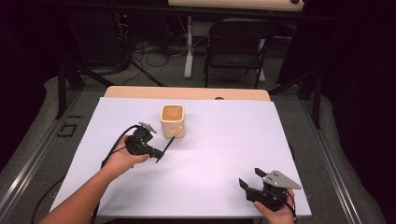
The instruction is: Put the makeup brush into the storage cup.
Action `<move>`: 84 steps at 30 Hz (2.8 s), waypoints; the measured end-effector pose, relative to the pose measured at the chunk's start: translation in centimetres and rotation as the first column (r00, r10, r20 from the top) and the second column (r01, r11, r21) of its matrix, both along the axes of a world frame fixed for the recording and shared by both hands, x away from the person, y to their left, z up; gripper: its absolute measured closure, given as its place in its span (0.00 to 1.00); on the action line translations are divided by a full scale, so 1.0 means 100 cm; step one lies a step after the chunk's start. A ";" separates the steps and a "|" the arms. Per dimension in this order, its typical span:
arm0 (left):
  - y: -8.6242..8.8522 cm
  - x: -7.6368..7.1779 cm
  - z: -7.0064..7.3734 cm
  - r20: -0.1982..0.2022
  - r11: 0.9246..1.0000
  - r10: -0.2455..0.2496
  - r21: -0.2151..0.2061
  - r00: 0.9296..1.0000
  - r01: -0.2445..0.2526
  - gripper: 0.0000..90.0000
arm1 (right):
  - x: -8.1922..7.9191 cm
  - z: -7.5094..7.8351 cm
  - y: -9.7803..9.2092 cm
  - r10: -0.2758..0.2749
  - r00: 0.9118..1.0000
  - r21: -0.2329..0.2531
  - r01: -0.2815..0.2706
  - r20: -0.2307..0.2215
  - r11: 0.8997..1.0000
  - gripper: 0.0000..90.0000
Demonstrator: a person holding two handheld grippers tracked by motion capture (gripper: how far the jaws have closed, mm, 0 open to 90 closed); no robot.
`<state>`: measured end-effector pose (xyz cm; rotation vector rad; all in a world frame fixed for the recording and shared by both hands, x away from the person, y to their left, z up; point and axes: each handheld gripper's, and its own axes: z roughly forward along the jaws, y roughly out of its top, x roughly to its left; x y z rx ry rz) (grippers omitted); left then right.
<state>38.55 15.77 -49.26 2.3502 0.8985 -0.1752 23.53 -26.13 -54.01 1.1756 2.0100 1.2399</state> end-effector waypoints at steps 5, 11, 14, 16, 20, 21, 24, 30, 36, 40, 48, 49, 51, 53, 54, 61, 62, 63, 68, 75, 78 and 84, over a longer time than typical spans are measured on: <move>-0.004 -0.009 0.000 0.011 0.997 0.024 -0.078 1.000 -0.023 0.95 | 0.001 0.000 0.001 0.001 1.000 0.007 -0.001 -0.013 1.000 0.35; -0.007 -0.015 0.001 0.029 0.987 0.058 -0.149 0.998 -0.053 0.95 | 0.002 0.001 0.003 0.009 1.000 0.016 -0.009 -0.016 1.000 0.38; -0.007 -0.018 -0.002 0.028 0.980 0.079 -0.185 0.996 -0.072 0.95 | 0.004 0.003 0.006 0.026 0.999 0.022 -0.026 -0.023 0.999 0.39; -0.006 -0.021 -0.003 0.039 0.974 0.097 -0.209 0.995 -0.087 0.95 | 0.005 0.003 0.008 0.032 0.999 0.020 -0.031 -0.041 0.999 0.39; -0.005 -0.028 -0.007 0.052 0.961 0.116 -0.257 0.992 -0.099 0.95 | 0.008 0.004 0.012 0.054 0.996 0.005 -0.054 -0.070 0.999 0.39; -0.005 -0.029 -0.008 0.052 0.958 0.120 -0.267 0.991 -0.102 0.95 | 0.009 0.004 0.013 0.057 0.996 -0.003 -0.057 -0.075 0.998 0.39; -0.003 -0.033 -0.011 0.054 0.950 0.139 -0.289 0.989 -0.118 0.95 | 0.011 0.006 0.017 0.060 0.995 -0.010 -0.061 -0.079 0.998 0.39; -0.001 -0.038 -0.016 0.059 0.935 0.163 -0.327 0.985 -0.135 0.95 | 0.017 0.012 0.023 0.068 0.993 -0.007 -0.069 -0.098 0.998 0.43; 0.002 -0.042 -0.019 0.059 0.918 0.186 -0.365 0.981 -0.152 0.95 | 0.026 0.016 0.031 0.096 0.989 0.024 -0.094 -0.114 0.995 0.51; 0.000 -0.044 -0.022 0.063 0.917 0.189 -0.367 0.980 -0.153 0.95 | 0.033 0.021 0.040 0.111 0.988 0.055 -0.106 -0.108 0.993 0.55; -0.004 -0.049 -0.025 0.083 0.921 0.184 -0.362 0.979 -0.143 0.95 | 0.053 0.027 0.056 0.144 0.982 0.089 -0.134 -0.118 0.987 0.59; -0.004 -0.049 -0.026 0.084 0.921 0.183 -0.363 0.979 -0.141 0.95 | 0.055 0.028 0.058 0.149 0.982 0.091 -0.138 -0.120 0.986 0.60; -0.004 -0.049 -0.027 0.077 0.921 0.184 -0.363 0.980 -0.144 0.95 | 0.059 0.030 0.062 0.158 0.980 0.095 -0.147 -0.124 0.985 0.60; -0.005 -0.049 -0.028 0.079 0.921 0.181 -0.364 0.980 -0.141 0.95 | 0.062 0.032 0.066 0.161 0.978 0.103 -0.148 -0.133 0.984 0.61; -0.005 -0.050 -0.028 0.077 0.921 0.181 -0.363 0.980 -0.141 0.95 | 0.065 0.033 0.068 0.162 0.978 0.106 -0.149 -0.135 0.983 0.61; -0.007 -0.050 -0.031 0.077 0.918 0.186 -0.370 0.979 -0.146 0.95 | 0.081 0.041 0.084 0.195 0.967 0.129 -0.175 -0.163 0.976 0.64; -0.007 -0.051 -0.031 0.076 0.918 0.186 -0.370 0.980 -0.146 0.95 | 0.084 0.042 0.086 0.201 0.966 0.133 -0.181 -0.160 0.974 0.64; -0.007 -0.051 -0.031 0.076 0.917 0.187 -0.371 0.979 -0.146 0.95 | 0.086 0.043 0.088 0.202 0.965 0.134 -0.181 -0.165 0.974 0.64; -0.006 -0.051 -0.031 0.076 0.917 0.187 -0.372 0.979 -0.146 0.95 | 0.094 0.048 0.099 0.213 0.963 0.130 -0.192 -0.168 0.973 0.64; -0.006 -0.051 -0.033 0.077 0.916 0.191 -0.371 0.978 -0.150 0.95 | 0.099 0.051 0.106 0.215 0.961 0.150 -0.190 -0.171 0.970 0.63; -0.007 -0.052 -0.033 0.076 0.917 0.191 -0.370 0.979 -0.150 0.95 | 0.099 0.053 0.106 0.215 0.962 0.161 -0.188 -0.170 0.969 0.63; -0.009 -0.053 -0.035 0.071 0.912 0.193 -0.380 0.979 -0.152 0.95 | 0.098 0.051 0.106 0.222 0.961 0.191 -0.190 -0.167 0.963 0.66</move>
